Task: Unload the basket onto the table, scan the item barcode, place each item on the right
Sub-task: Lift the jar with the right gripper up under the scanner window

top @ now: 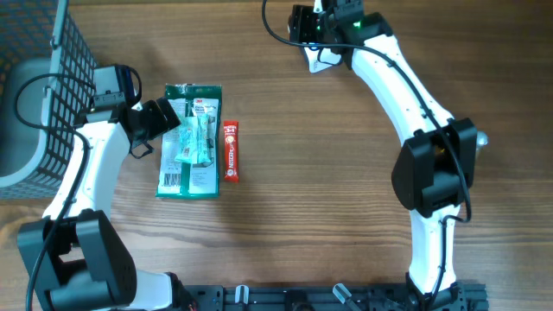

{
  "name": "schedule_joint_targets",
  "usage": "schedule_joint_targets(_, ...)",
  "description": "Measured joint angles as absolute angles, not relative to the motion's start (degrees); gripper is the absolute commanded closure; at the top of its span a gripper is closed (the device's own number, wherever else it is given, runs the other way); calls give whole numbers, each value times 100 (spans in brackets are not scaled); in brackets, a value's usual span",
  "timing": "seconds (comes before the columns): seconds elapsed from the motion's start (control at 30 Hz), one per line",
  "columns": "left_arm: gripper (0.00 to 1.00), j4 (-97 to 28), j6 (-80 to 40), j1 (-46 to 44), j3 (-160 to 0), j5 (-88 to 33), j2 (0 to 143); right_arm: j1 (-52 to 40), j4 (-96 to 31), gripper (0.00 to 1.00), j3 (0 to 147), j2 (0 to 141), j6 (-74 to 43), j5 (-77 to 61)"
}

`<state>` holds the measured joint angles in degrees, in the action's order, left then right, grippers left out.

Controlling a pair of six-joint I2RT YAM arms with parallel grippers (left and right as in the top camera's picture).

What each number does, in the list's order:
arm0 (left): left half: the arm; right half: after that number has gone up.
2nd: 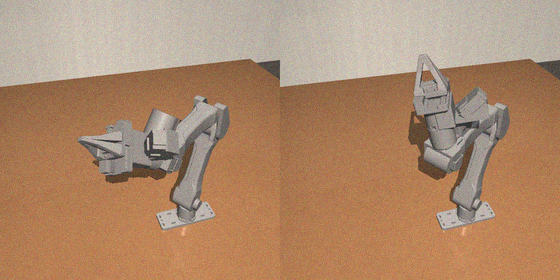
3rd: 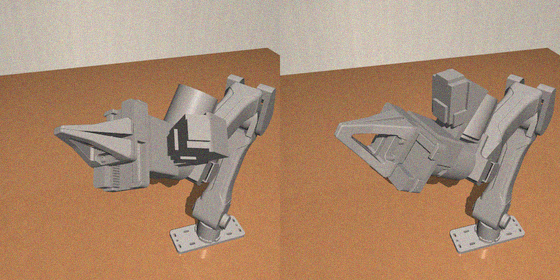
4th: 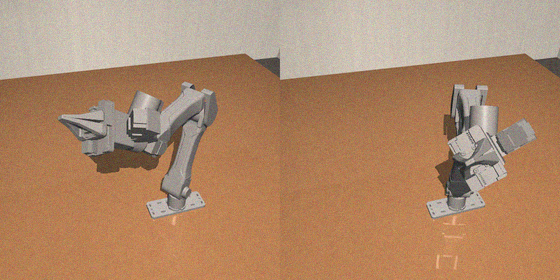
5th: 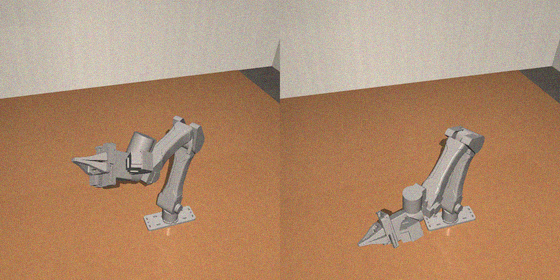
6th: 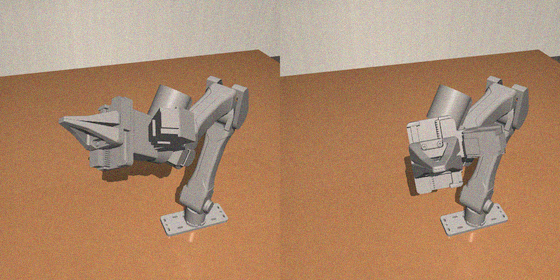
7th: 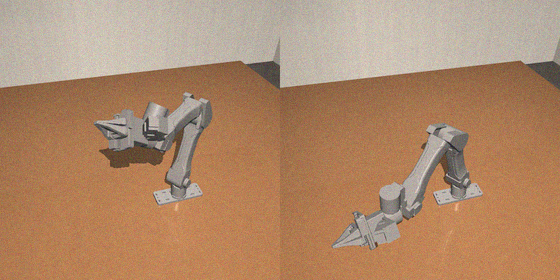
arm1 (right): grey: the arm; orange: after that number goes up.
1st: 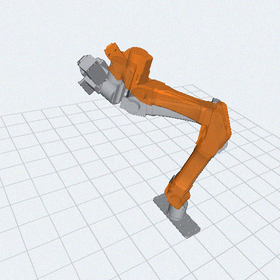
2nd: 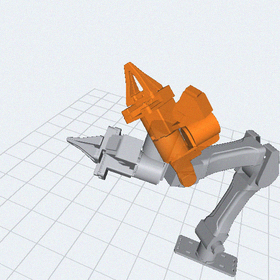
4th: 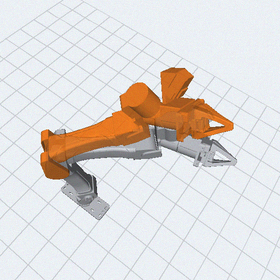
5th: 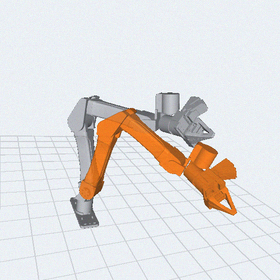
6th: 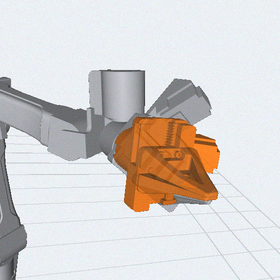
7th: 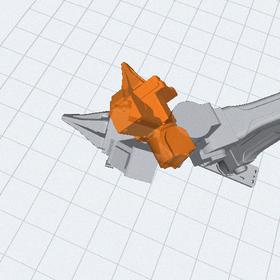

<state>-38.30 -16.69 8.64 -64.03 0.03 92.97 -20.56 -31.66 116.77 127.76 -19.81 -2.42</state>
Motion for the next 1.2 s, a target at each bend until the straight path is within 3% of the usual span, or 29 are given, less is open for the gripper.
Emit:
schedule_joint_targets(0.3, 0, -3830, -1669, 864, -6403, 3, 9297, -2040, -1959, 83, 11673, 12995, -1981, 261)
schedule_joint_targets(1.2, 0, -3830, -1669, 864, -6403, 3, 9297, -1726, -998, 85, 11679, 13891, -2073, -38)
